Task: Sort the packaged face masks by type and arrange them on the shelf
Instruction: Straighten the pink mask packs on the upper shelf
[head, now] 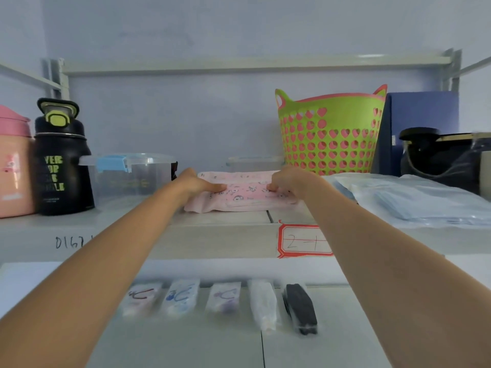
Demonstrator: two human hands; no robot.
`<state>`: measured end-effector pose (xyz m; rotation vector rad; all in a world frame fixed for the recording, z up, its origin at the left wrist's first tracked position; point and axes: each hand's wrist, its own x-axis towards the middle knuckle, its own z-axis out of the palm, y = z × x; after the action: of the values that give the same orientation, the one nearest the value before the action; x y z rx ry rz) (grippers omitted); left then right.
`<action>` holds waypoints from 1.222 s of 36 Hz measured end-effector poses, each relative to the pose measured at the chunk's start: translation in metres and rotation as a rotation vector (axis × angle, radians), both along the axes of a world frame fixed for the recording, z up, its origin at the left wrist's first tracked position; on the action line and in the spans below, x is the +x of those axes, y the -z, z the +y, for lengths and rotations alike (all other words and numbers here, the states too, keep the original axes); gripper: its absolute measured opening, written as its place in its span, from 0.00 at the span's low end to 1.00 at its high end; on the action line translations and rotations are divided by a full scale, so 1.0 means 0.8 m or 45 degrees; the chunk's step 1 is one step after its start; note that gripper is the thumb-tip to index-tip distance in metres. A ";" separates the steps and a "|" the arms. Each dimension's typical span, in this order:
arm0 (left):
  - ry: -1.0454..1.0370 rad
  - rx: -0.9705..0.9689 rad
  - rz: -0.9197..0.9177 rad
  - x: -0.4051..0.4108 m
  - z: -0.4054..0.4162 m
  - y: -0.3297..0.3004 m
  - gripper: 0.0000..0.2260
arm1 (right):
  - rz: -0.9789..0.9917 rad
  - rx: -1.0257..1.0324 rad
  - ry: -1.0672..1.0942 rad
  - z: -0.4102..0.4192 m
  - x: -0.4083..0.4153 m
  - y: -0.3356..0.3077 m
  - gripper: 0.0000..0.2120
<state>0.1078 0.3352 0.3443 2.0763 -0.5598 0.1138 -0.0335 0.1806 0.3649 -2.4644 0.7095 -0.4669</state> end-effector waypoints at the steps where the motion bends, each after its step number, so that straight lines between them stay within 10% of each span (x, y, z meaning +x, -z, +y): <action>1: -0.003 0.010 -0.003 -0.003 0.001 0.001 0.39 | -0.069 0.062 0.003 -0.003 0.004 0.001 0.18; 17: 0.013 0.217 -0.492 -0.042 0.032 0.023 0.27 | -0.254 -0.402 -0.157 -0.013 -0.024 0.033 0.21; 34: 0.187 0.349 -0.449 -0.078 0.062 0.036 0.12 | -0.030 -0.485 -0.286 -0.018 -0.061 0.049 0.18; 44: 0.031 -0.272 -0.852 -0.110 0.071 0.052 0.11 | -0.952 -0.518 -0.287 0.008 -0.082 0.080 0.14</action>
<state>0.0200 0.3918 0.3024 1.7957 -0.9245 0.8374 -0.0989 0.1871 0.3007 -2.3911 0.0243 -1.4437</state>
